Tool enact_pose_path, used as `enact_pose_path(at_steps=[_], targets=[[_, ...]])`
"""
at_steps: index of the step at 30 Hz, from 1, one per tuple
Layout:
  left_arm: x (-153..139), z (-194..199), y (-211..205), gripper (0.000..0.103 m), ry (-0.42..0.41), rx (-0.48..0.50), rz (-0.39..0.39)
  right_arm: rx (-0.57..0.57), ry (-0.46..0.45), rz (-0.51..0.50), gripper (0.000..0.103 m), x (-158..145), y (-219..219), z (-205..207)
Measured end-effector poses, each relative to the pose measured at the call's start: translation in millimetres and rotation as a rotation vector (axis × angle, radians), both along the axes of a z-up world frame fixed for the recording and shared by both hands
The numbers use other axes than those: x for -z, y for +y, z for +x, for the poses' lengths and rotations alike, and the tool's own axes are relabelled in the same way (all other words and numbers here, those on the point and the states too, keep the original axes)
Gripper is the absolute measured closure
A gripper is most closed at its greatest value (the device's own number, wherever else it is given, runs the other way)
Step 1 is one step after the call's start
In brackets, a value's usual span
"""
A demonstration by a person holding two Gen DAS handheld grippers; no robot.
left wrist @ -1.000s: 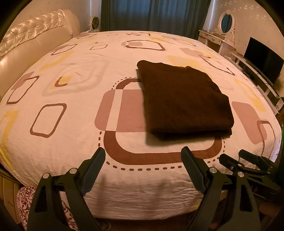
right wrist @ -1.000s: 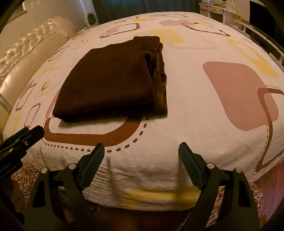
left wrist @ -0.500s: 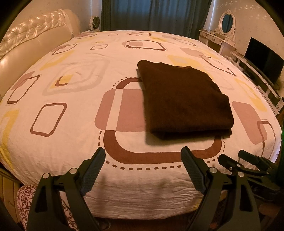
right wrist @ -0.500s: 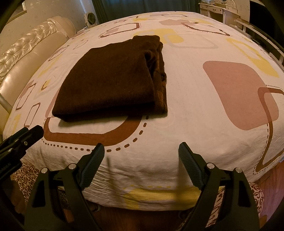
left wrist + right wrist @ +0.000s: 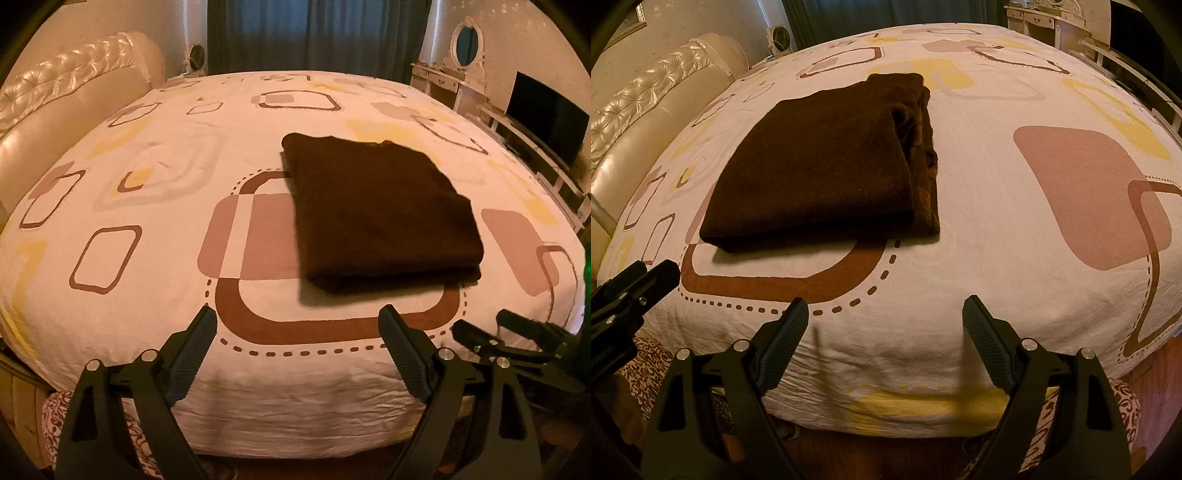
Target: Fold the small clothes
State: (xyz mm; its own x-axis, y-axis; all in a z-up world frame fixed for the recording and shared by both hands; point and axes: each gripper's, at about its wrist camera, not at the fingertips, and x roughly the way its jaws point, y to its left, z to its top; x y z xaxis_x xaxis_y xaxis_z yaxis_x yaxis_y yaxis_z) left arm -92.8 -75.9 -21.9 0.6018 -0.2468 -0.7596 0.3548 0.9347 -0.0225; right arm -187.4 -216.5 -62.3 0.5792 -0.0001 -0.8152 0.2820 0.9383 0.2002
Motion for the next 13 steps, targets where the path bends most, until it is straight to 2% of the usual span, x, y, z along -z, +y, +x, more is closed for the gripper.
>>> enact_pose_path(at_steps=[6, 10, 13], targets=[[-29.3, 3.2, 1.2, 0.012, -0.058, 0.065, -0.095, 0.002, -0.014, 0.029, 0.017, -0.9, -2.0, -1.1], [-47.4, 42.8, 27.5, 0.012, -0.075, -0.021, -0.134, 0.024, -0.064, 0.105, 0.017, -23.3, -20.1, 1.9], [-49.7, 101.7, 47.3, 0.012, -0.074, -0.146, -0.097, 0.049, -0.121, 0.091, 0.013, -43.8, -43.0, 18.4]])
